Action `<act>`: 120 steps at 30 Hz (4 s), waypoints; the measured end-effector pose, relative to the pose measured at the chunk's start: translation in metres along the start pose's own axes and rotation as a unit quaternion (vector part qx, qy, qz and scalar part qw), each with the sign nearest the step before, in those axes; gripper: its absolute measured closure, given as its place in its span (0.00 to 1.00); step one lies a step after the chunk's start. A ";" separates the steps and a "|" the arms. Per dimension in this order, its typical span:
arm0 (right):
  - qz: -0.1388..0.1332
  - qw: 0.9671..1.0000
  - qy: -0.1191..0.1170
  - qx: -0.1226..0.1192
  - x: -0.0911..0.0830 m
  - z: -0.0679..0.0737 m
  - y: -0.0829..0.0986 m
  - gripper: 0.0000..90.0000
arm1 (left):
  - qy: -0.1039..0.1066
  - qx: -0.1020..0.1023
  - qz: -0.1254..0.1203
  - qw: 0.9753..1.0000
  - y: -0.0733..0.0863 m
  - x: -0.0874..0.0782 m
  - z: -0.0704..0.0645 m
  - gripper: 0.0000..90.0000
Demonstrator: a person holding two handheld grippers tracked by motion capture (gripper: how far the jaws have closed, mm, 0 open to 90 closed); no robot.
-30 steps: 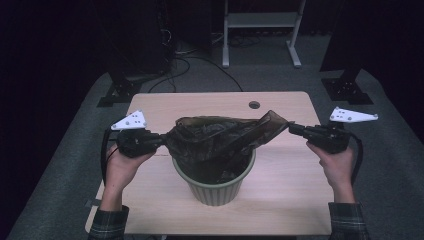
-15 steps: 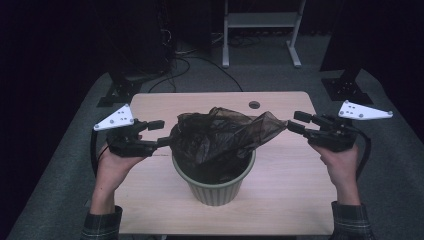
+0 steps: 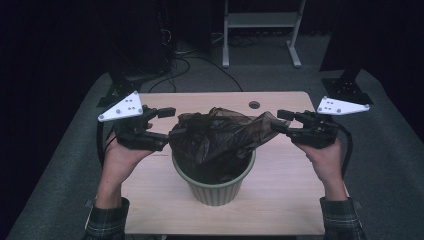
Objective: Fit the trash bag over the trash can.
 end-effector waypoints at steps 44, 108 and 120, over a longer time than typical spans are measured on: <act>0.116 0.986 -0.118 -0.008 -0.015 0.051 0.099 1.00 | 0.004 -0.108 0.032 0.994 0.108 -0.050 -0.003 1.00; 0.090 0.996 0.007 0.020 0.107 -0.036 0.026 1.00 | 0.010 -0.099 0.054 0.994 0.114 -0.020 0.010 1.00; 0.153 0.987 0.010 0.047 0.156 -0.052 0.058 1.00 | 0.013 -0.103 0.057 0.993 0.118 -0.019 0.011 1.00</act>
Point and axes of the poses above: each handheld gripper's, and its own axes: x roughly forward along the jaws, y roughly out of its underside, z roughly to its left, the point moved 5 cm from there along x, roughly forward along the jaws, and after that the axes turned 8 degrees about x, right-handed, at the moved point
